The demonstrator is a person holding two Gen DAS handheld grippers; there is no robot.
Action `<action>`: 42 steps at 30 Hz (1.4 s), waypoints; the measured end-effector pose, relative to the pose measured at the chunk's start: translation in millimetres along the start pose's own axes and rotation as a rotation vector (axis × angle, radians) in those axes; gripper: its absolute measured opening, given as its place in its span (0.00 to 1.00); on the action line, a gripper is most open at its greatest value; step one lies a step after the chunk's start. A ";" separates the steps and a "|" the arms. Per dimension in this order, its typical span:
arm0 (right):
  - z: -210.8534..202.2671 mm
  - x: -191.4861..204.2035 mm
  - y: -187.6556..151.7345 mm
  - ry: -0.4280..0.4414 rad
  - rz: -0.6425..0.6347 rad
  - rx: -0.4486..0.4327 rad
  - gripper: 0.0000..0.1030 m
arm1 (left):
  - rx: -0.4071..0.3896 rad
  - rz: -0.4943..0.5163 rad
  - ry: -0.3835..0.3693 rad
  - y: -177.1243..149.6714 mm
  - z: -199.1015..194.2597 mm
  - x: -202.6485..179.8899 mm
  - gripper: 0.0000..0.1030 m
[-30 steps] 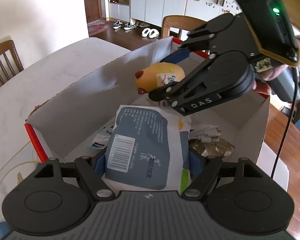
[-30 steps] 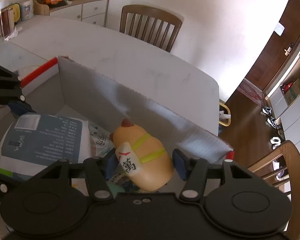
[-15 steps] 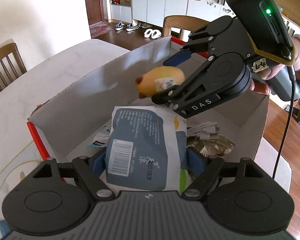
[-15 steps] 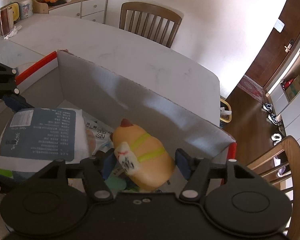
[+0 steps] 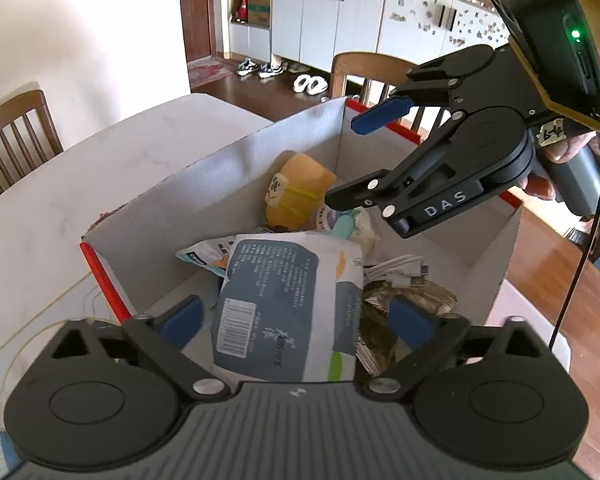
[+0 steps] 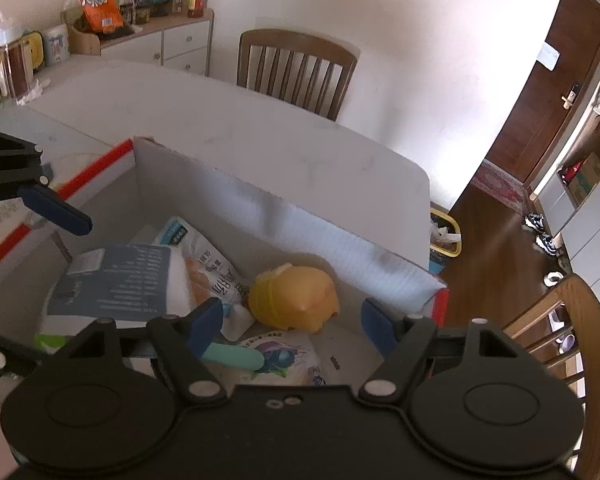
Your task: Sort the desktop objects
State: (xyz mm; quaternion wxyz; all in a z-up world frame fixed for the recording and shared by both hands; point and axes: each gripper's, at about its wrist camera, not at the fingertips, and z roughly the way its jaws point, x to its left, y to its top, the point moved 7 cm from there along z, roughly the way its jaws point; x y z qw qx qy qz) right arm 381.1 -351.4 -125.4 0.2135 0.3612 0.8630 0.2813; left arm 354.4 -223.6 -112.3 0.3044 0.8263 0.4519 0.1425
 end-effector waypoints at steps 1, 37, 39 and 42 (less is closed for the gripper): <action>-3.5 -0.1 0.4 0.004 0.006 -0.005 0.75 | -0.006 -0.001 0.000 0.0 -2.3 -0.4 0.99; -118.9 49.7 -26.5 0.021 0.233 -0.167 0.94 | -0.145 -0.203 0.081 -12.2 -69.2 12.1 1.00; -121.8 53.4 -29.4 0.012 0.243 -0.168 0.94 | -0.147 -0.200 0.077 -13.9 -72.9 10.1 1.00; -125.4 60.3 -32.8 0.003 0.256 -0.170 0.94 | -0.150 -0.192 0.081 -18.1 -78.2 6.8 0.99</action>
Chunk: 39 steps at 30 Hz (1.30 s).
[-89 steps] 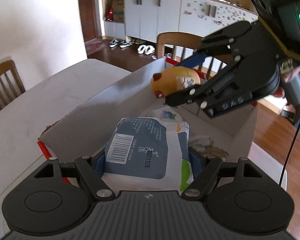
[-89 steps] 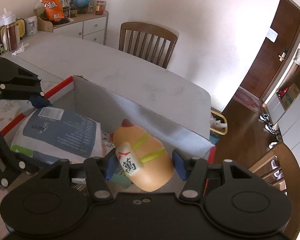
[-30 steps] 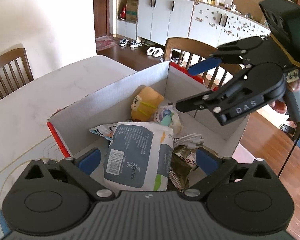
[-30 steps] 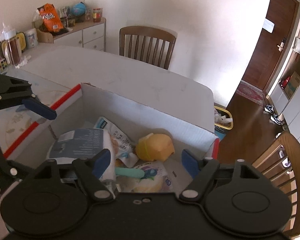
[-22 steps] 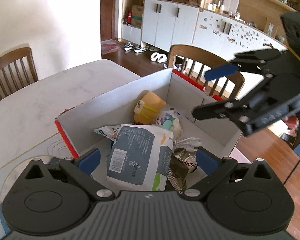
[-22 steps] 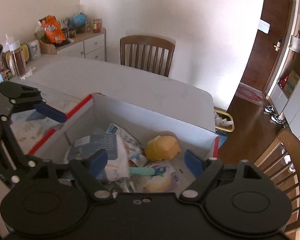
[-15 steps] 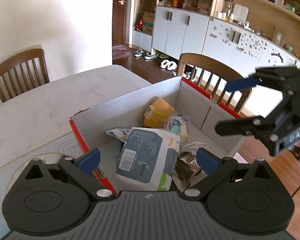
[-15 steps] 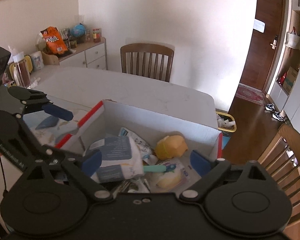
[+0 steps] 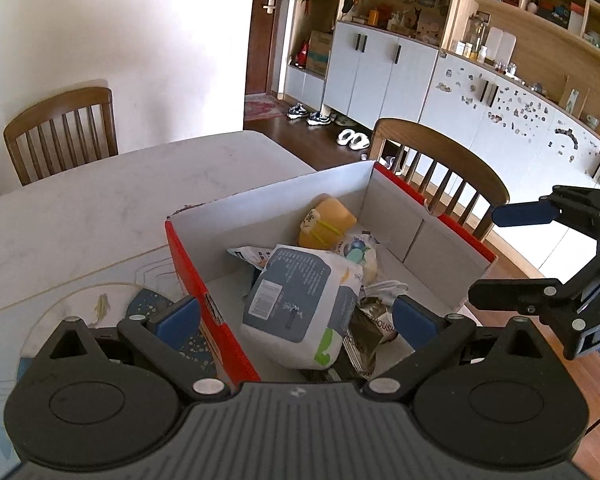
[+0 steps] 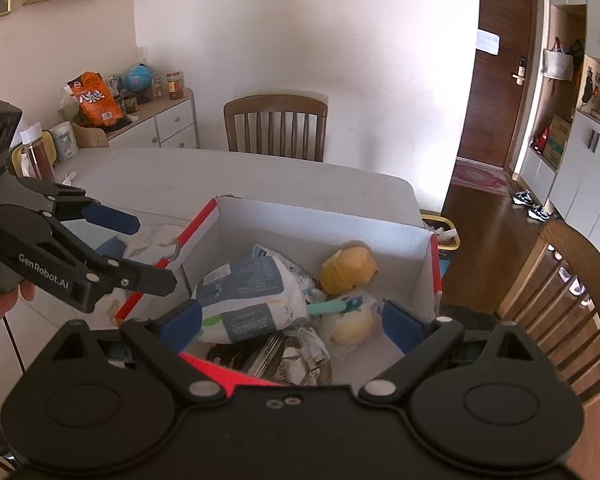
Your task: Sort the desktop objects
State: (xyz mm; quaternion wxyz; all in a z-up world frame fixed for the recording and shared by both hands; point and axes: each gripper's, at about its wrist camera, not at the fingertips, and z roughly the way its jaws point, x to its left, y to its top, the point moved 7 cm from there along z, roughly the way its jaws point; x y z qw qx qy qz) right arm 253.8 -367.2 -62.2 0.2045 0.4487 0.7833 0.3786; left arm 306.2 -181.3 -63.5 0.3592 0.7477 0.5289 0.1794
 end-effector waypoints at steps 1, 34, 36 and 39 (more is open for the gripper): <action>-0.7 1.5 -0.7 -0.003 0.005 -0.001 0.95 | 0.004 0.001 -0.005 -1.7 -1.5 -0.8 1.00; -26.4 67.7 -21.5 -0.104 0.085 0.002 0.95 | 0.010 0.027 -0.019 -43.7 -51.5 12.2 0.99; -26.3 70.0 -22.2 -0.108 0.091 0.003 0.95 | 0.010 0.030 -0.025 -44.2 -52.7 14.5 0.99; -25.1 73.8 -22.2 -0.114 0.099 0.005 0.95 | 0.010 0.036 -0.026 -45.1 -54.4 17.7 0.99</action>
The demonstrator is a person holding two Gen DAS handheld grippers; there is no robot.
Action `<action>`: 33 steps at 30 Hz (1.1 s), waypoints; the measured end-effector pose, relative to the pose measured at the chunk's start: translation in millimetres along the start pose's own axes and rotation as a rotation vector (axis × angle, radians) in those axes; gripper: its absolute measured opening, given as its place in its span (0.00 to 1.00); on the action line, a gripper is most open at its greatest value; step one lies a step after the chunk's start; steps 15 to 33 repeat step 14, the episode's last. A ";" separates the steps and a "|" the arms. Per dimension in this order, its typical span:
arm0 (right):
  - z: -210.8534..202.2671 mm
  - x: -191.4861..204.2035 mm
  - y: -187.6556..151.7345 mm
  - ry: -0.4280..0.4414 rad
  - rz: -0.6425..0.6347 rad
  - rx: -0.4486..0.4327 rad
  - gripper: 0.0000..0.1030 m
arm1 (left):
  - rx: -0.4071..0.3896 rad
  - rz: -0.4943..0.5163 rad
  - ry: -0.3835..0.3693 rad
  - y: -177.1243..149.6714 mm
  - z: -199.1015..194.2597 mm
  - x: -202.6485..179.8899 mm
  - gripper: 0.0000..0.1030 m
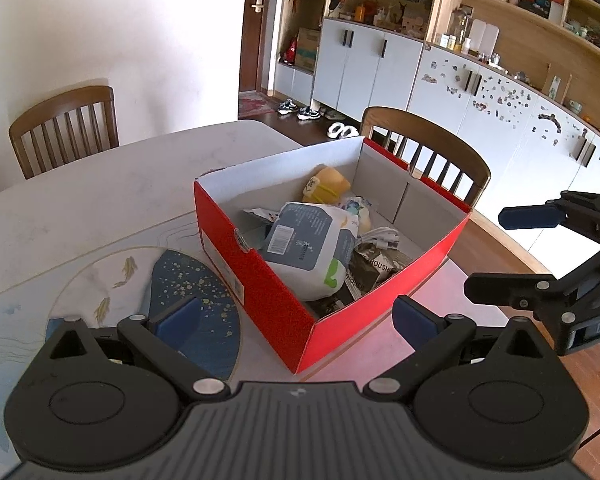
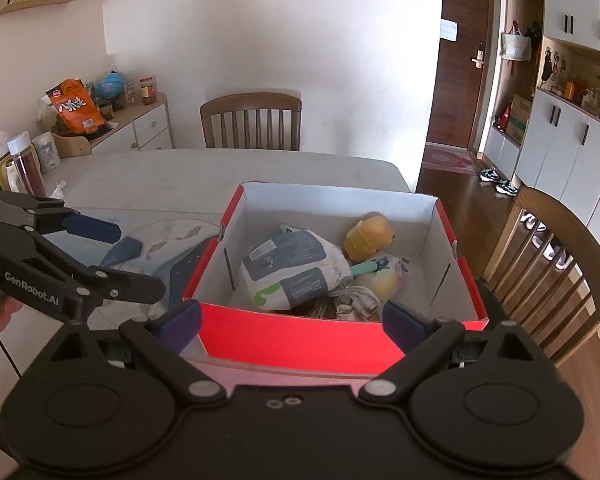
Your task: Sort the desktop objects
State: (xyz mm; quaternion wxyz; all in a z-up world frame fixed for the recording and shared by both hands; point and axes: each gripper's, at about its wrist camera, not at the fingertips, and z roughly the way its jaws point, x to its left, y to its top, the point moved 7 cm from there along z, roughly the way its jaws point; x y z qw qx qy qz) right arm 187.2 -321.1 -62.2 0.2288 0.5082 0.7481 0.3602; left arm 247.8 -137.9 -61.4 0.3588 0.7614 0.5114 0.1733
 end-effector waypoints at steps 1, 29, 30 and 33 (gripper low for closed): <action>0.4 0.9 0.3 0.000 0.003 0.000 0.95 | -0.002 0.000 0.000 -0.2 -0.7 1.3 0.99; 1.5 11.0 2.9 -0.013 0.020 0.002 0.95 | -0.002 0.014 -0.031 -1.9 -5.2 7.6 0.99; 1.5 11.0 2.9 -0.013 0.020 0.002 0.95 | -0.002 0.014 -0.031 -1.9 -5.2 7.6 0.99; 1.5 11.0 2.9 -0.013 0.020 0.002 0.95 | -0.002 0.014 -0.031 -1.9 -5.2 7.6 0.99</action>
